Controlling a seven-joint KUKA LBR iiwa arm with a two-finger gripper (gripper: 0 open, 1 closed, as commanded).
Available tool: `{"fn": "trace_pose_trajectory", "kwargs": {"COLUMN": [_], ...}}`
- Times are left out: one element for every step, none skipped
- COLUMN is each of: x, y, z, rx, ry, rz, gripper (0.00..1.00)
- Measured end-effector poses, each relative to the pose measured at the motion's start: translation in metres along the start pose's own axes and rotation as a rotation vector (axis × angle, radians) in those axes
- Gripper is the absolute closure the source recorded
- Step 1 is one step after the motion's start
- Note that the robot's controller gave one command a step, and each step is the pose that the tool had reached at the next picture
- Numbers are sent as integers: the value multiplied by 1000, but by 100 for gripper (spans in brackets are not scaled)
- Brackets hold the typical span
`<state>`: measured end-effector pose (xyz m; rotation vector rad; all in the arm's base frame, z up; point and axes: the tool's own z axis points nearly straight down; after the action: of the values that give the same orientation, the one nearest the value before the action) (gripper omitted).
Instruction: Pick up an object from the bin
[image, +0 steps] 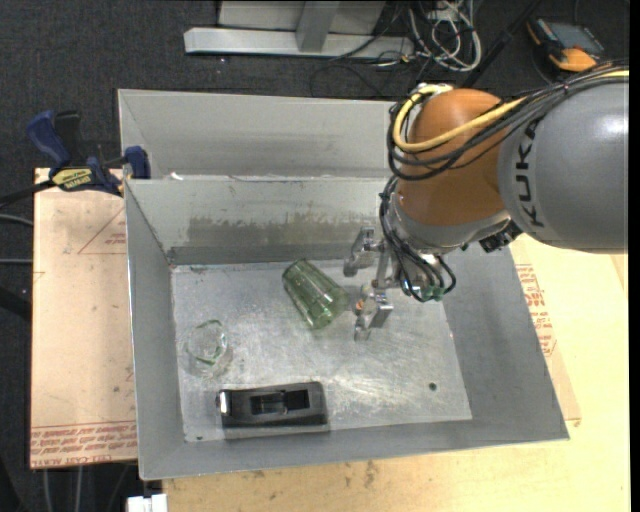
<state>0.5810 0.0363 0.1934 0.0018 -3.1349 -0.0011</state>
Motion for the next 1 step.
{"fn": "trace_pose_trajectory", "kwargs": {"x": [-2], "y": [0], "z": [-4], "rx": [0], "ry": [-8], "rz": [1], "gripper": [0]}}
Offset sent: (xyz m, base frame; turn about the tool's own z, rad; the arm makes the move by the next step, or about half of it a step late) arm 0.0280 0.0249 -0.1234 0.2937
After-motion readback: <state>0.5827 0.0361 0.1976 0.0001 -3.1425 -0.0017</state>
